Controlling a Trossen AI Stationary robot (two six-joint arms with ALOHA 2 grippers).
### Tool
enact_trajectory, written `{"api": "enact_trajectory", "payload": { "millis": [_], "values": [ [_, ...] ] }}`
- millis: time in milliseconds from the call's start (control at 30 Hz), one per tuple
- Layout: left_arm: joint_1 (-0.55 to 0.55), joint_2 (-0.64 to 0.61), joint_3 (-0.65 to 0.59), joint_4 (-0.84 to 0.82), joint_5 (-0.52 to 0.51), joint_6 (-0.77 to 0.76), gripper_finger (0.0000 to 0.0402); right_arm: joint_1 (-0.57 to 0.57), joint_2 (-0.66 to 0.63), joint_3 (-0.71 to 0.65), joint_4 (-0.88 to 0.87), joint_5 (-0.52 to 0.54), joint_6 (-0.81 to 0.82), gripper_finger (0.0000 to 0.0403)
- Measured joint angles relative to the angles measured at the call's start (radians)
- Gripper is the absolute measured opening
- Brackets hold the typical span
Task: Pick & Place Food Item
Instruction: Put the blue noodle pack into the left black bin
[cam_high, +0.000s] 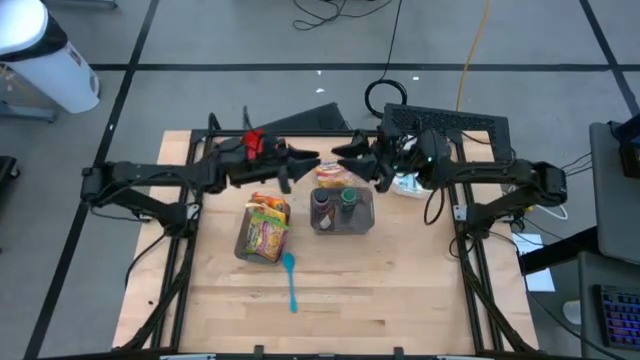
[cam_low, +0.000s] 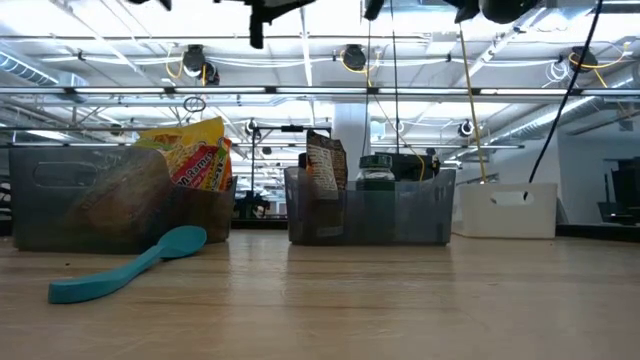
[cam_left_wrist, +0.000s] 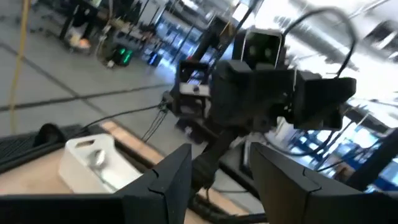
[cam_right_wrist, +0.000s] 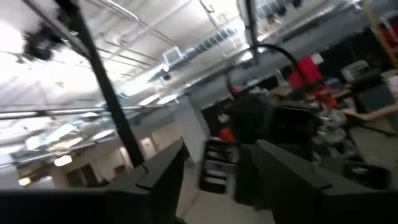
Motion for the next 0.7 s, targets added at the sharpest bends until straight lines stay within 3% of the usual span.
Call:
{"api": "enact_trajectory", "payload": {
  "millis": [233,500,700],
  "values": [
    [0.035,0.063,0.142,-0.184,0.003,0.008,0.0172,-0.107,-0.065,-0.002,-0.276,-0.017,-0.009,0.0251],
    [0.136,0.065,0.151,-0.221,0.007,-0.024,0.0172,-0.149,-0.094,-0.002,-0.414,-0.018,-0.090,0.0267],
    [0.258,0.064,0.151,-0.288,0.170,-0.048,0.0173,-0.190,-0.062,-0.002,-0.413,-0.014,-0.046,0.0259]
  ]
}}
